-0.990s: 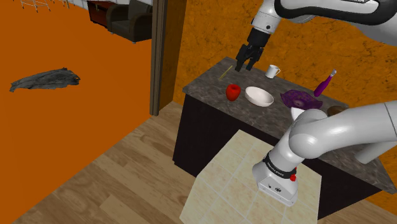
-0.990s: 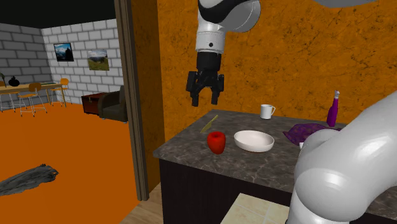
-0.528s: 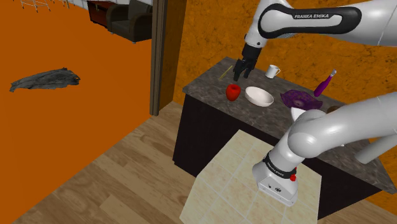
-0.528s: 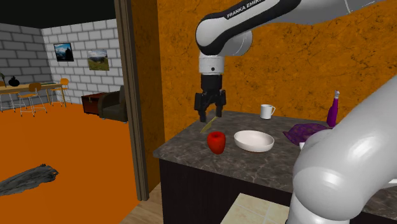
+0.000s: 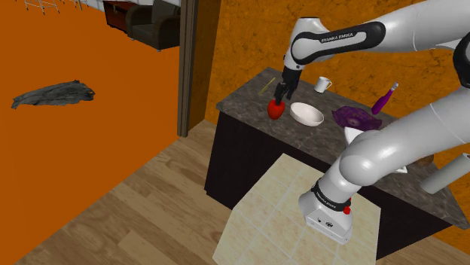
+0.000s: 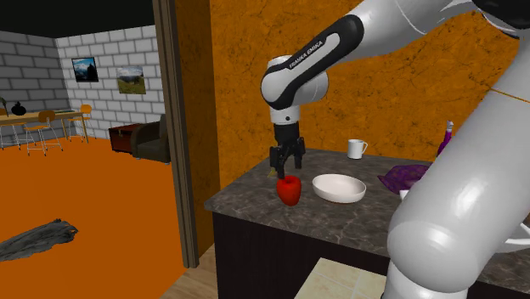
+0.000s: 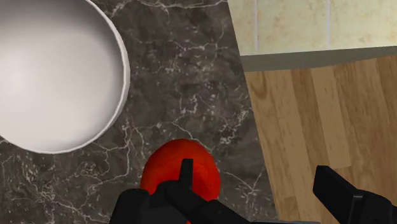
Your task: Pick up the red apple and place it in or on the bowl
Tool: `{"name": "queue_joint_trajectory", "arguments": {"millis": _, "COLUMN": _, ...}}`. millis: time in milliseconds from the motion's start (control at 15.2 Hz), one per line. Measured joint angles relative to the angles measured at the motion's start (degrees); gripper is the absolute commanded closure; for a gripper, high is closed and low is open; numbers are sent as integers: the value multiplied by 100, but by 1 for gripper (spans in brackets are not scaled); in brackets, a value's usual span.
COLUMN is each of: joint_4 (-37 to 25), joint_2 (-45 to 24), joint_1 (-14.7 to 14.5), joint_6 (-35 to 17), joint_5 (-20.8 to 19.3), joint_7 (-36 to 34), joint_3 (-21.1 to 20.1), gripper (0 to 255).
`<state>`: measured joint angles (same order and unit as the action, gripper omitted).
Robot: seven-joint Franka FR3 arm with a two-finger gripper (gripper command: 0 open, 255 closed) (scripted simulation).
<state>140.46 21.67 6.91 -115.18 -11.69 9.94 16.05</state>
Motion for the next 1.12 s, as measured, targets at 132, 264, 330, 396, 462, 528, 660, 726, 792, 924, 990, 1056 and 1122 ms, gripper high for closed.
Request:
{"name": "queue_joint_trajectory", "arguments": {"millis": 132, "joint_4": -17, "joint_2": -323, "joint_1": 70, "joint_6": -283, "joint_5": -150, "joint_7": 127, "joint_3": 114, "gripper": 0}}
{"name": "queue_joint_trajectory", "arguments": {"millis": 264, "joint_4": -120, "joint_2": -703, "joint_1": 126, "joint_6": -537, "joint_5": -271, "joint_7": 247, "joint_3": 217, "gripper": 0}}
{"name": "queue_joint_trajectory", "arguments": {"millis": 330, "joint_4": -144, "joint_2": -866, "joint_1": 155, "joint_6": -667, "joint_5": -331, "joint_7": 294, "joint_3": 262, "gripper": 0}}
{"name": "queue_joint_trajectory", "arguments": {"millis": 396, "joint_4": -154, "joint_2": -960, "joint_1": 181, "joint_6": -752, "joint_5": -367, "joint_7": 338, "joint_3": 301, "gripper": 0}}
{"name": "queue_joint_trajectory", "arguments": {"millis": 462, "joint_4": -154, "joint_2": -1041, "joint_1": 193, "joint_6": -832, "joint_5": -381, "joint_7": 357, "joint_3": 323, "gripper": 0}}
{"name": "queue_joint_trajectory", "arguments": {"millis": 528, "joint_4": -133, "joint_2": -1101, "joint_1": 203, "joint_6": -914, "joint_5": -391, "joint_7": 370, "joint_3": 342, "gripper": 0}}
{"name": "queue_joint_trajectory", "arguments": {"millis": 660, "joint_4": -74, "joint_2": -1208, "joint_1": 220, "joint_6": -1082, "joint_5": -402, "joint_7": 390, "joint_3": 377, "gripper": 0}}
{"name": "queue_joint_trajectory", "arguments": {"millis": 726, "joint_4": -46, "joint_2": -1259, "joint_1": 226, "joint_6": -1161, "joint_5": -402, "joint_7": 396, "joint_3": 390, "gripper": 0}}
{"name": "queue_joint_trajectory", "arguments": {"millis": 792, "joint_4": 7, "joint_2": -1294, "joint_1": 235, "joint_6": -1249, "joint_5": -411, "joint_7": 397, "joint_3": 404, "gripper": 0}}
{"name": "queue_joint_trajectory", "arguments": {"millis": 924, "joint_4": 51, "joint_2": -1349, "joint_1": 243, "joint_6": -1350, "joint_5": -415, "joint_7": 400, "joint_3": 420, "gripper": 0}}
{"name": "queue_joint_trajectory", "arguments": {"millis": 990, "joint_4": 57, "joint_2": -1365, "joint_1": 244, "joint_6": -1373, "joint_5": -414, "joint_7": 401, "joint_3": 422, "gripper": 0}}
{"name": "queue_joint_trajectory", "arguments": {"millis": 1056, "joint_4": 57, "joint_2": -1378, "joint_1": 243, "joint_6": -1387, "joint_5": -411, "joint_7": 401, "joint_3": 423, "gripper": 0}}
{"name": "queue_joint_trajectory", "arguments": {"millis": 1122, "joint_4": 58, "joint_2": -1384, "joint_1": 243, "joint_6": -1394, "joint_5": -410, "joint_7": 401, "joint_3": 423, "gripper": 0}}
